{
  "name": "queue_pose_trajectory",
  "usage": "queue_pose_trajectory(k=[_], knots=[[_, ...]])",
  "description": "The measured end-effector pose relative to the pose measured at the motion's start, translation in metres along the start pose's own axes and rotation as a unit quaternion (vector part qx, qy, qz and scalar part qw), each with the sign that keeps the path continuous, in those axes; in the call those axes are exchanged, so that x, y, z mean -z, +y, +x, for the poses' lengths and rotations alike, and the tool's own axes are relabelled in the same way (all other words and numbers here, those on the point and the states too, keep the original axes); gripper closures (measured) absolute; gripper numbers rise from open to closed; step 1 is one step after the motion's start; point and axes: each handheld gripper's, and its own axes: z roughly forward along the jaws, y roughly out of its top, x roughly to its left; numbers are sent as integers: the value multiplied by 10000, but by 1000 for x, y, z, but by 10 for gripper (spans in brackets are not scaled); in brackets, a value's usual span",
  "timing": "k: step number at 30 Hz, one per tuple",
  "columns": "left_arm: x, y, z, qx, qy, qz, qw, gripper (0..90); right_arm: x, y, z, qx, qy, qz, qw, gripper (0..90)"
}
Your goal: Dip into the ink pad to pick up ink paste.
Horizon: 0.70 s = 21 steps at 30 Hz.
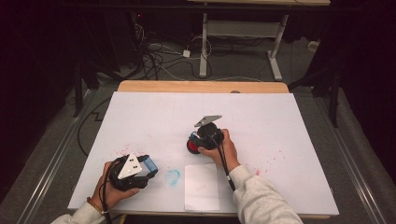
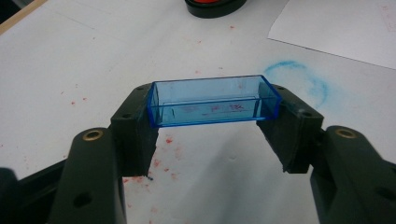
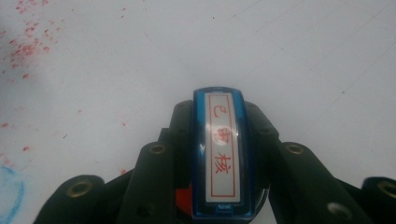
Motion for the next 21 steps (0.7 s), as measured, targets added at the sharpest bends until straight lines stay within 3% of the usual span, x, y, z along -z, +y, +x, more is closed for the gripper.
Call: queue_pose_trajectory(k=[6,13,21], knots=[[-1,0,-1,-13,-26,8,10000,389,-1,0,0,66,18,-24,10000,699],[-1,0,-1,-15,-38,13,10000,390,-2,-4,-2,-109,91,-104,9998,700],[-2,1,-2,-40,-56,38,10000,390,-4,-3,-1,-63,66,-91,9999,701]])
